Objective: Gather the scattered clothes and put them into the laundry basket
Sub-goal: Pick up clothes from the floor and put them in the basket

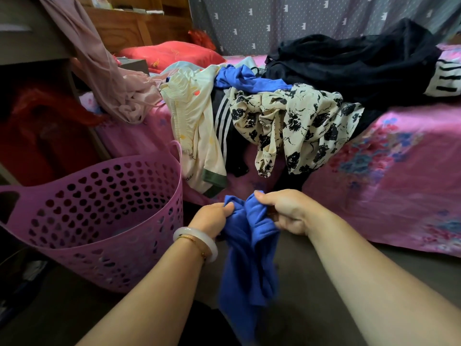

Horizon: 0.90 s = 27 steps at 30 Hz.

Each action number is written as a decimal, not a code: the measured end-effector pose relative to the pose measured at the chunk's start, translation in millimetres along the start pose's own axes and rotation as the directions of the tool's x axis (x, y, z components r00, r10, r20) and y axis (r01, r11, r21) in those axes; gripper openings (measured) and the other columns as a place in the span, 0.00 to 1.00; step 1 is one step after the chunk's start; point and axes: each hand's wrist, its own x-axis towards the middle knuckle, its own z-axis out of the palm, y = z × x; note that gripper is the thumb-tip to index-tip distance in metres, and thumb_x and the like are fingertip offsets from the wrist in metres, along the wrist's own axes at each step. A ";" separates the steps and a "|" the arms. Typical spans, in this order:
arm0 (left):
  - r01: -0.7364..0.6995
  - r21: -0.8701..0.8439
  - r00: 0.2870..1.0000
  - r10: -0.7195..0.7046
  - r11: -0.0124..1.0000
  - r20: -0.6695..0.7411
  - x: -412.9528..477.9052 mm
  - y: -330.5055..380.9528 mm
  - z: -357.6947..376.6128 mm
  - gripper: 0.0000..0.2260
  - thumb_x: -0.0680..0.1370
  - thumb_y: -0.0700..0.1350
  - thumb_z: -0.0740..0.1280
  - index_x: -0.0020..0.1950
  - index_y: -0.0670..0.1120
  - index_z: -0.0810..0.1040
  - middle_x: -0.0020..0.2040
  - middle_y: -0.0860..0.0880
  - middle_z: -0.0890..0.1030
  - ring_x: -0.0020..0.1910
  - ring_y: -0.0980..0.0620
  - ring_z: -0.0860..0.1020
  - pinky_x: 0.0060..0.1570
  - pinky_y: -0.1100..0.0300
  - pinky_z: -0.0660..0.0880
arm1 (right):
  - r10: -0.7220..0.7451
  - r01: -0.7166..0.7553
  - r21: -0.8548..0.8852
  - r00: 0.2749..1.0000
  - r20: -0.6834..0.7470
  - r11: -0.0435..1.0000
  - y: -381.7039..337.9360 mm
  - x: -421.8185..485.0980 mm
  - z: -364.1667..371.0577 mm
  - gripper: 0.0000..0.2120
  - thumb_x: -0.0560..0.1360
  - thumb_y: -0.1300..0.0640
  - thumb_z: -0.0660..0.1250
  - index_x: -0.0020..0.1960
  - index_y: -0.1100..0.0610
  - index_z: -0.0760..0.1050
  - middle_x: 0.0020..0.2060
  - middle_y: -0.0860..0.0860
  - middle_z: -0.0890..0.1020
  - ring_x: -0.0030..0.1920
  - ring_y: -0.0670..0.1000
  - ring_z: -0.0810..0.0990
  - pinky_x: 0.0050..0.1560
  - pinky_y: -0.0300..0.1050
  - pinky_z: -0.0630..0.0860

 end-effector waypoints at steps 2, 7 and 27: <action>-0.023 -0.195 1.000 0.024 0.980 0.000 -21.1 14.6 5.4 0.06 0.76 0.45 0.67 0.42 0.45 0.80 0.50 0.36 0.81 0.47 0.43 0.79 0.57 0.42 0.75 | 0.006 -0.007 0.020 0.999 0.051 1.000 -1.9 -1.4 5.4 0.07 0.80 0.57 0.63 0.47 0.58 0.77 0.38 0.53 0.80 0.36 0.50 0.80 0.37 0.45 0.81; -0.086 -0.385 0.961 0.178 0.919 0.212 -38.5 23.4 6.7 0.16 0.75 0.41 0.70 0.63 0.44 0.78 0.60 0.41 0.80 0.60 0.43 0.78 0.64 0.49 0.73 | 0.004 -0.002 0.090 1.000 -0.018 0.996 -3.8 -0.1 14.1 0.08 0.79 0.67 0.59 0.45 0.59 0.74 0.29 0.52 0.73 0.29 0.48 0.76 0.29 0.43 0.81; -0.418 -0.082 0.908 0.412 0.905 -0.076 -35.1 30.9 -23.0 0.21 0.66 0.23 0.54 0.41 0.49 0.72 0.29 0.52 0.68 0.30 0.53 0.64 0.31 0.60 0.62 | -0.413 0.426 -0.553 0.897 0.156 0.716 12.0 -3.8 -15.8 0.19 0.64 0.68 0.74 0.49 0.51 0.76 0.50 0.52 0.75 0.51 0.48 0.75 0.44 0.35 0.71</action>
